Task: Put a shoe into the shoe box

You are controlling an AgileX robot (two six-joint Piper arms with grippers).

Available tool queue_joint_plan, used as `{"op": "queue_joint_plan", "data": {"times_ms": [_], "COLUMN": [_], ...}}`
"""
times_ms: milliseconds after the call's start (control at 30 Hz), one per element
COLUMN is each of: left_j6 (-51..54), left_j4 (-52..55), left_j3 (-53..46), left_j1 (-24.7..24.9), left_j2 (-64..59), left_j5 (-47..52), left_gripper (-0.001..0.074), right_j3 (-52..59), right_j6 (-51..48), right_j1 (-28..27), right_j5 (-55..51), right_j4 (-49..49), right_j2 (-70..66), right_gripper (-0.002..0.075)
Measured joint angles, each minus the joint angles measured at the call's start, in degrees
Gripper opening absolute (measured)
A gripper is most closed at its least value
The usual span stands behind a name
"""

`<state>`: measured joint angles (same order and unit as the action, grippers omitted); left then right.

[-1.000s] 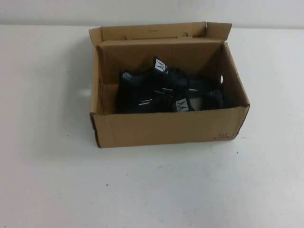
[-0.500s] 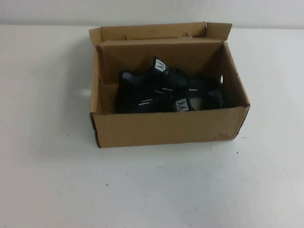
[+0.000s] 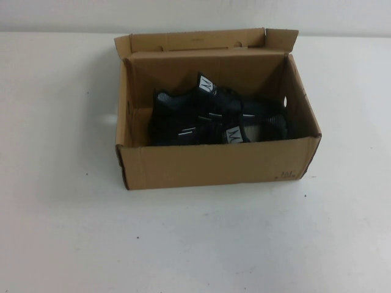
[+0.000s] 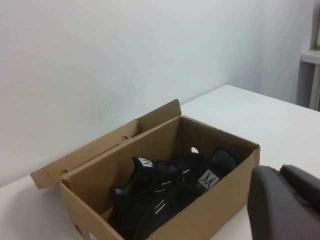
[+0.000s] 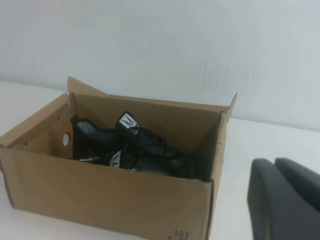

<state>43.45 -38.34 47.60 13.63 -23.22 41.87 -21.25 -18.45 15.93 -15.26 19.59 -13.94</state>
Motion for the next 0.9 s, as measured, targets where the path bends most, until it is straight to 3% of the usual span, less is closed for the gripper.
{"op": "queue_joint_plan", "data": {"times_ms": [133, 333, 433, 667, 900], "left_j6": [0.0, -3.79, -10.47, -39.31, -45.22], "left_j4": [0.93, 12.36, 18.75, 42.23, 44.9], "left_j3": [-1.8, -8.82, -14.81, -31.38, -44.74], "left_j1": [0.0, 0.0, 0.0, 0.0, 0.0], "left_j2": [0.1, 4.03, 7.81, 16.74, 23.35], "left_j5": [-1.27, -7.13, -13.47, -25.33, -27.19], "left_gripper": [-0.0001, -0.0001, -0.0001, -0.0001, -0.0001], "right_j3": [0.0, 0.0, 0.0, 0.0, 0.0], "right_j6": [0.0, 0.0, 0.0, 0.0, 0.0], "right_j1": [0.0, 0.0, 0.0, 0.0, 0.0], "right_j5": [0.0, -0.22, -0.22, -0.76, -1.46], "right_j4": [0.0, 0.0, 0.0, 0.0, 0.0], "right_j2": [0.0, 0.0, 0.0, 0.0, 0.0], "right_gripper": [-0.0016, -0.0016, -0.0016, -0.0016, -0.0016]}}
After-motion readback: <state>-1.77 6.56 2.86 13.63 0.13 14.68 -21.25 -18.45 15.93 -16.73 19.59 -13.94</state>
